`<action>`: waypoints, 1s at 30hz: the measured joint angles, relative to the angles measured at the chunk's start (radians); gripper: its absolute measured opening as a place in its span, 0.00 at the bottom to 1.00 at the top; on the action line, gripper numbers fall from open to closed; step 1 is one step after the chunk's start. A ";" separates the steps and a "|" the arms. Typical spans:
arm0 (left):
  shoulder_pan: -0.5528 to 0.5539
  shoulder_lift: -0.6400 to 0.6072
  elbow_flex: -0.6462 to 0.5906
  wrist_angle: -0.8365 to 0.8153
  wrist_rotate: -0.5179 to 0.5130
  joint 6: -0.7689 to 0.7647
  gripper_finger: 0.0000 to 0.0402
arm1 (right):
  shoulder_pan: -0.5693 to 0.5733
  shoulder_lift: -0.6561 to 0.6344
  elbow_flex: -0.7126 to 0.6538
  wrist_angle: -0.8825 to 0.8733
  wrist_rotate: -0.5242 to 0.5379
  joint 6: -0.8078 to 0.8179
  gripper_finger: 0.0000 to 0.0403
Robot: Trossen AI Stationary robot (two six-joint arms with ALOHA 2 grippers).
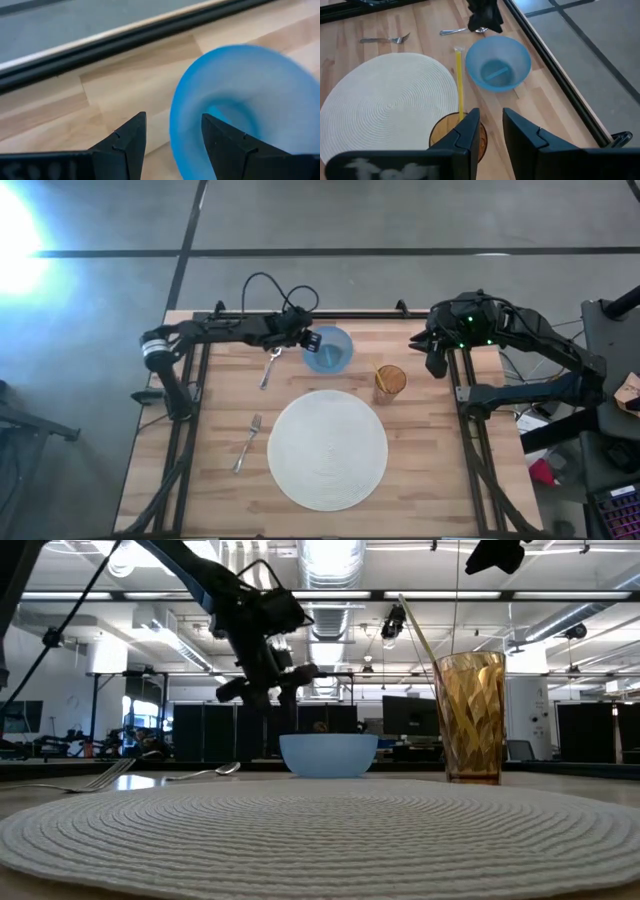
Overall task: Pick & Place Utensil
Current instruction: Put the blue bowl on the white mat
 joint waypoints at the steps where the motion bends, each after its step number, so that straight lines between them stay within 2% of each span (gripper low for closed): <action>1: 0.000 0.010 0.000 -0.001 0.000 -0.001 0.45 | 0.000 0.000 0.000 0.000 0.000 0.000 0.19; 20: 0.002 0.105 0.000 0.012 0.044 -0.041 0.43 | 0.000 0.000 0.000 0.000 0.000 -0.003 0.17; 25: 0.002 0.105 -0.002 0.012 0.045 -0.042 0.37 | 0.000 0.000 0.000 0.000 0.000 -0.003 0.17; 30: 0.002 0.105 -0.002 0.016 0.044 -0.039 0.25 | 0.000 0.000 0.000 0.000 0.000 -0.003 0.17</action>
